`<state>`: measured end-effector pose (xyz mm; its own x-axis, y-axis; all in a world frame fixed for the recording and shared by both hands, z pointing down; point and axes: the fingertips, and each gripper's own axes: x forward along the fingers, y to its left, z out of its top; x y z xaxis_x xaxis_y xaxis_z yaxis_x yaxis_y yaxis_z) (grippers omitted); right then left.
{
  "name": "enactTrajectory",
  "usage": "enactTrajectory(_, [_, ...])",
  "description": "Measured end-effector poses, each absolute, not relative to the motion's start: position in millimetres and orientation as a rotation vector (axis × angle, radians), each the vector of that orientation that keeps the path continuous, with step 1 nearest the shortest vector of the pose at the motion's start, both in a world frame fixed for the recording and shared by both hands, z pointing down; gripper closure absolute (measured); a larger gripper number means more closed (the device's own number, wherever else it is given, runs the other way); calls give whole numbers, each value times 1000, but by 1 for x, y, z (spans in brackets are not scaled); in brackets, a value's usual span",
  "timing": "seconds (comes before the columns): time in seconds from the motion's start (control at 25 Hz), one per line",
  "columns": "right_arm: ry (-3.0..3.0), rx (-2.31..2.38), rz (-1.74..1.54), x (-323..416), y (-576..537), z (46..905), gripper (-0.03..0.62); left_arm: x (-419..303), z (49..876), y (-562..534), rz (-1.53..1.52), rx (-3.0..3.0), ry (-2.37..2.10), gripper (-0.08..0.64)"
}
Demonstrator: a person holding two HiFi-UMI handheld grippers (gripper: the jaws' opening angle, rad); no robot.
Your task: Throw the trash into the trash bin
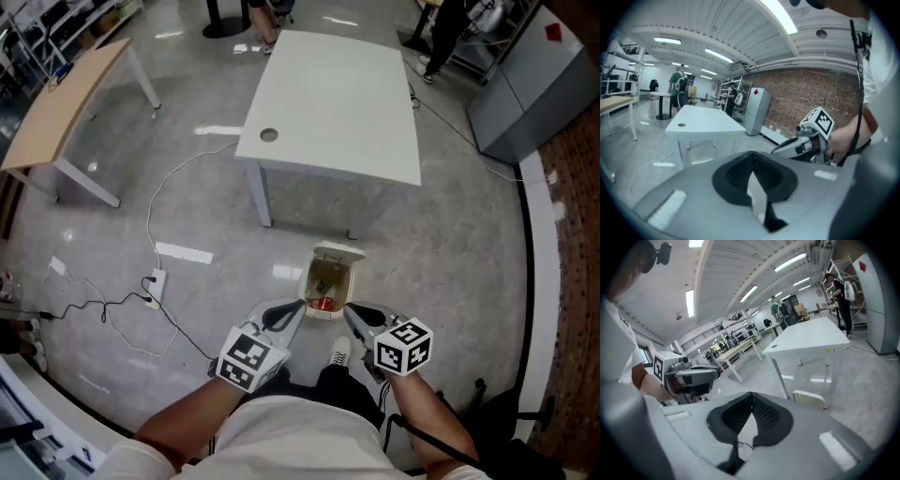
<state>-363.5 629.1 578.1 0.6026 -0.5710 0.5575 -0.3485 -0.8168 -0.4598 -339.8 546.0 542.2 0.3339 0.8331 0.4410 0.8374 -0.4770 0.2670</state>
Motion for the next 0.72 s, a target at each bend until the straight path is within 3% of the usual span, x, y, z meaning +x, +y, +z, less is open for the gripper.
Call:
enactTrajectory(0.32, [437,-2616,-566,-397,638,451,591,-342,456,522,-626,-2614,-1769,552])
enactTrajectory(0.72, [478,-2751,-463,-452,658,396,591,-374,419,513,-523,-2790,-1669,552])
